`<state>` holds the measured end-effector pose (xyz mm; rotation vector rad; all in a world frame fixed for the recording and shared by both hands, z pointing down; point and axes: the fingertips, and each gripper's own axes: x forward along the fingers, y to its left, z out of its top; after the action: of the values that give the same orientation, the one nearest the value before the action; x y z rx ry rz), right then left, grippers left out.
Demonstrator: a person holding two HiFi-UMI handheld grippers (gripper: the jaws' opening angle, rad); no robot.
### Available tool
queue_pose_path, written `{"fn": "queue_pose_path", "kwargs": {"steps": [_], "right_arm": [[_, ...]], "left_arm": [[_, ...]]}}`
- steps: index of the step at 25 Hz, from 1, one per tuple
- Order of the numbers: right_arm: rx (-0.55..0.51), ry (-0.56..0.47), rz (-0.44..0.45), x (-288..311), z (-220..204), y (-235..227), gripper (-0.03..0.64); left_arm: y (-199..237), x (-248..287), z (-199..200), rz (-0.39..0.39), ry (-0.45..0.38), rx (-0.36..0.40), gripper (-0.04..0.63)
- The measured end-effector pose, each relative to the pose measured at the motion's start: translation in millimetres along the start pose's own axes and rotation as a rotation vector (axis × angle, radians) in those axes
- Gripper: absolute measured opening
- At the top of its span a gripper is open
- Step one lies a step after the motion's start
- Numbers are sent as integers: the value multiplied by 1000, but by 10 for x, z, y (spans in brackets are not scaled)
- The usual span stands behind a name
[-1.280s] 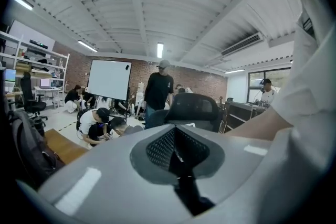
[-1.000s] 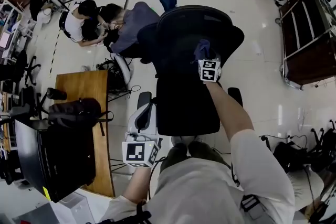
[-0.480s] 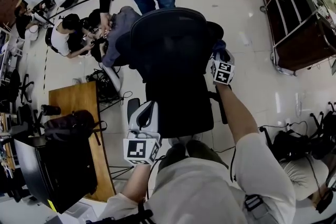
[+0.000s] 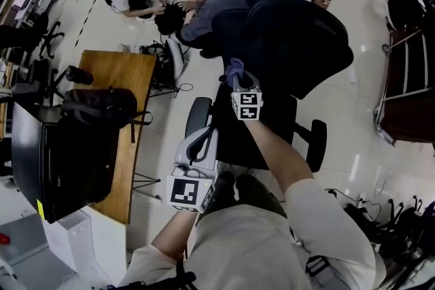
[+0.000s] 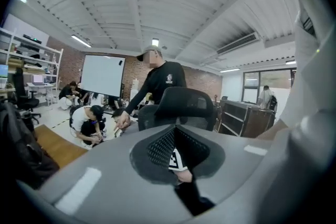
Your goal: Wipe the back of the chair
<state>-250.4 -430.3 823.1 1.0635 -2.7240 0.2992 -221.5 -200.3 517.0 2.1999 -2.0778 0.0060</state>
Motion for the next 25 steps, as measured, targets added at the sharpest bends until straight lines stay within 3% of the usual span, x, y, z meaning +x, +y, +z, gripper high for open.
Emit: {"fn": "queue_pose_path", "kwargs": {"steps": [2, 3, 6, 10, 13, 17, 25], "right_arm": [[-12, 49, 38, 347, -217, 211, 48], [-24, 66, 39, 507, -326, 233, 48], [-71, 84, 5, 875, -574, 198, 48], [-82, 106, -29, 925, -613, 130, 48], [-90, 98, -48, 812, -513, -152, 48], [-54, 85, -116, 472, -340, -876, 48], [81, 121, -419, -787, -584, -2686, 48]], "left_arm": [[159, -179, -164, 61, 106, -19, 63], [269, -244, -250, 86, 110, -22, 63], [732, -427, -471, 157, -5, -23, 62], [1018, -578, -541, 202, 13, -45, 62], [917, -363, -446, 187, 20, -47, 63], [554, 145, -160, 126, 20, -31, 61], [-221, 741, -61, -66, 40, -16, 63]]}}
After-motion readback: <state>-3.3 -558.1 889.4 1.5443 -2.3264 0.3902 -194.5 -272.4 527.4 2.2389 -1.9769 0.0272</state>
